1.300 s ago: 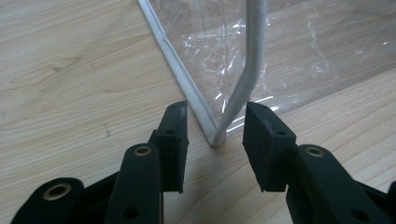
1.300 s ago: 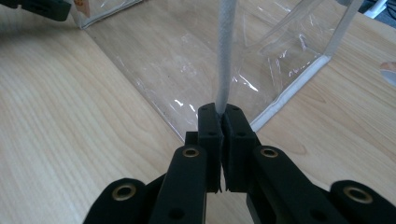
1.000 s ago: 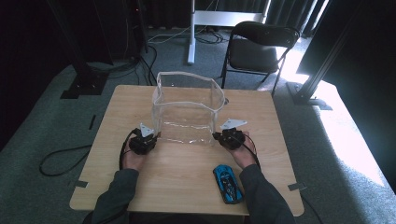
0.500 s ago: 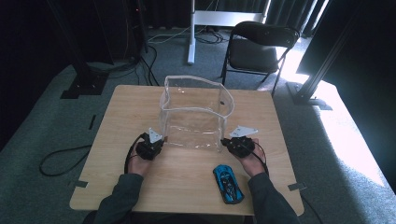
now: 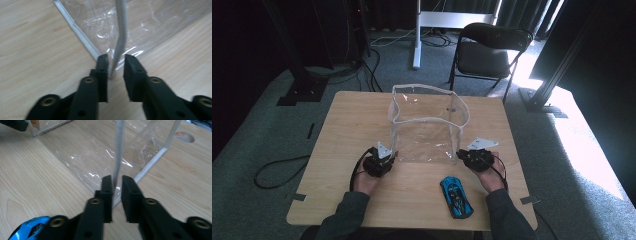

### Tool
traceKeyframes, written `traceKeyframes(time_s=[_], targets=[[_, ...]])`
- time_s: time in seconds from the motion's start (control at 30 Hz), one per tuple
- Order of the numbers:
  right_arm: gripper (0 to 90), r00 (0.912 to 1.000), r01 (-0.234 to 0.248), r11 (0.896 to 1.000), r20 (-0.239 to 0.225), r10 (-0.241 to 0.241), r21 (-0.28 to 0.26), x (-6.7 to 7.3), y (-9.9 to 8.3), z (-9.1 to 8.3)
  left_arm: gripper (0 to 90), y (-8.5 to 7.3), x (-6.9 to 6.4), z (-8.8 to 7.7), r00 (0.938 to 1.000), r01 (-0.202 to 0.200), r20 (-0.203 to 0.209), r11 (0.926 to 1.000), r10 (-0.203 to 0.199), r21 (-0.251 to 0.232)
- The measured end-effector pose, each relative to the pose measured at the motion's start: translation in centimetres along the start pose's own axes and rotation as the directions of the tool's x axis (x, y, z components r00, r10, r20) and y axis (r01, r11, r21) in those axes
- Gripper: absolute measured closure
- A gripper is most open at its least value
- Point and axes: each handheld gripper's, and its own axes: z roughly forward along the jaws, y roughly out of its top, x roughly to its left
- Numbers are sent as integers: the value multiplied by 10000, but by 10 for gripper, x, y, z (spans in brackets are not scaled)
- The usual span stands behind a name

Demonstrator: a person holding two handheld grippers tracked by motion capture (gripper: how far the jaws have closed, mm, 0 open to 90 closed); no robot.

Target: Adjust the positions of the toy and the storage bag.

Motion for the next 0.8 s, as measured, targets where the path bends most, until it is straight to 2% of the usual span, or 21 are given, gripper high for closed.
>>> traceKeyframes(time_s=[0.07,0.17,0.23,0.3,0.4,0.47,0.57,0.67,0.73,0.8], targets=[[700,9999,-131,9999,79,131,-35,1,-4,-6,668,-3,-4,-8,10000,3,-4,10000,-3,-57],[658,9995,-309,9994,4,309,128,5,-17,-12,635,-5,-13,-15,9995,-18,311,10000,18,-25],[641,9995,-327,9985,46,326,431,11,-28,-14,603,-4,-22,-15,9972,-227,710,9997,225,22],[616,9996,-285,9971,56,282,711,17,-39,-15,563,-2,-33,-12,9902,-339,1358,9993,313,172],[615,9992,-402,9949,99,395,927,24,-54,-17,537,-2,-55,-3,9736,-1074,2051,9939,1001,246],[616,9986,-531,9933,129,521,1023,26,-61,-17,528,-2,-69,3,9611,-1431,2433,9892,1311,324],[615,9988,-475,9909,193,454,1261,27,-66,-17,499,0,-89,10,9438,-1744,2900,9842,1586,291],[606,9997,-232,9895,121,217,1425,30,-67,-16,490,0,-109,11,9226,-2124,3319,9771,1966,119],[591,9998,-191,9879,36,187,1540,34,-69,-15,486,0,-118,10,9085,-2395,3521,9709,2252,-30],[592,9997,-231,9873,130,213,1573,36,-69,-13,486,0,-125,10,8989,-2538,3687,9673,2367,-23]])
